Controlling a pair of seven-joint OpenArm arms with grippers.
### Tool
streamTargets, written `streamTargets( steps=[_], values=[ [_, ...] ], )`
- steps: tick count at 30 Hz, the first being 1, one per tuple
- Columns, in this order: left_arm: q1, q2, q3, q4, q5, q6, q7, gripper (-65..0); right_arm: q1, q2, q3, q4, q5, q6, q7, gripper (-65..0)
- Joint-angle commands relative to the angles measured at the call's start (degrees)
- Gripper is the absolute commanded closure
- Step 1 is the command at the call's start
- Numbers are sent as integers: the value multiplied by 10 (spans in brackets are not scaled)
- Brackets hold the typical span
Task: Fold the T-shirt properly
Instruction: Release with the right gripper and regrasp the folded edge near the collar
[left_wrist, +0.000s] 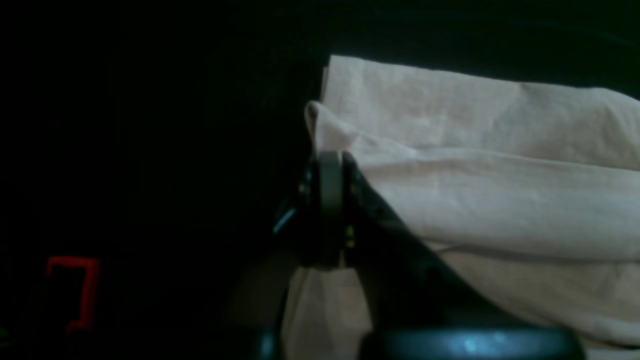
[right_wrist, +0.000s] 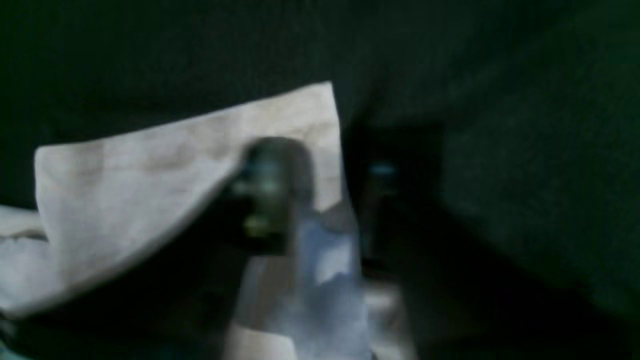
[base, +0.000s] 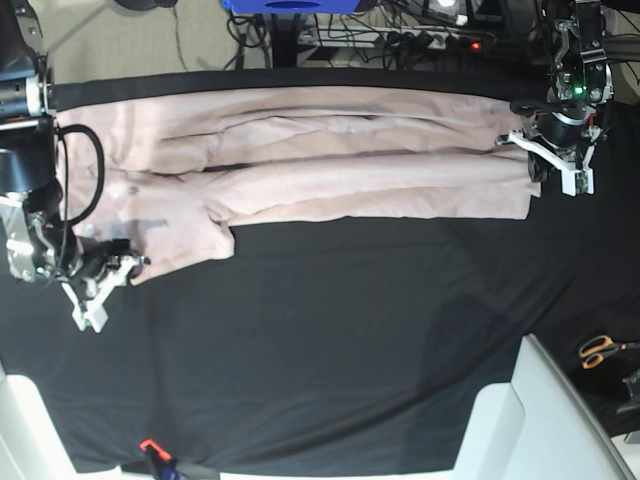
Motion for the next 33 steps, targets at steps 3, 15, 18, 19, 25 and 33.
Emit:
streamTargets(
  steps=[3, 15, 18, 19, 25, 33],
  values=[
    [-1, -9, -2, 11, -1, 3, -10, 0, 12, 4, 5, 5, 6, 4, -5, 0],
    [-1, -9, -1, 11, -1, 3, -10, 0, -64, 6, 85, 210, 7, -1, -97, -2],
    [-1, -9, -1, 11, -1, 3, -10, 0, -98, 5, 124, 286, 6, -1, -154, -2],
    [-1, -9, -1, 11, -1, 3, -10, 0, -108, 5, 135, 310, 6, -1, -170, -2],
    [-1, -9, -1, 11, -1, 3, -10, 0, -192, 3, 204, 436, 7, -2, -252, -2],
    [-1, -9, -1, 11, -1, 3, -10, 0, -291, -19, 261, 549, 7, -2, -289, -3]
  ],
)
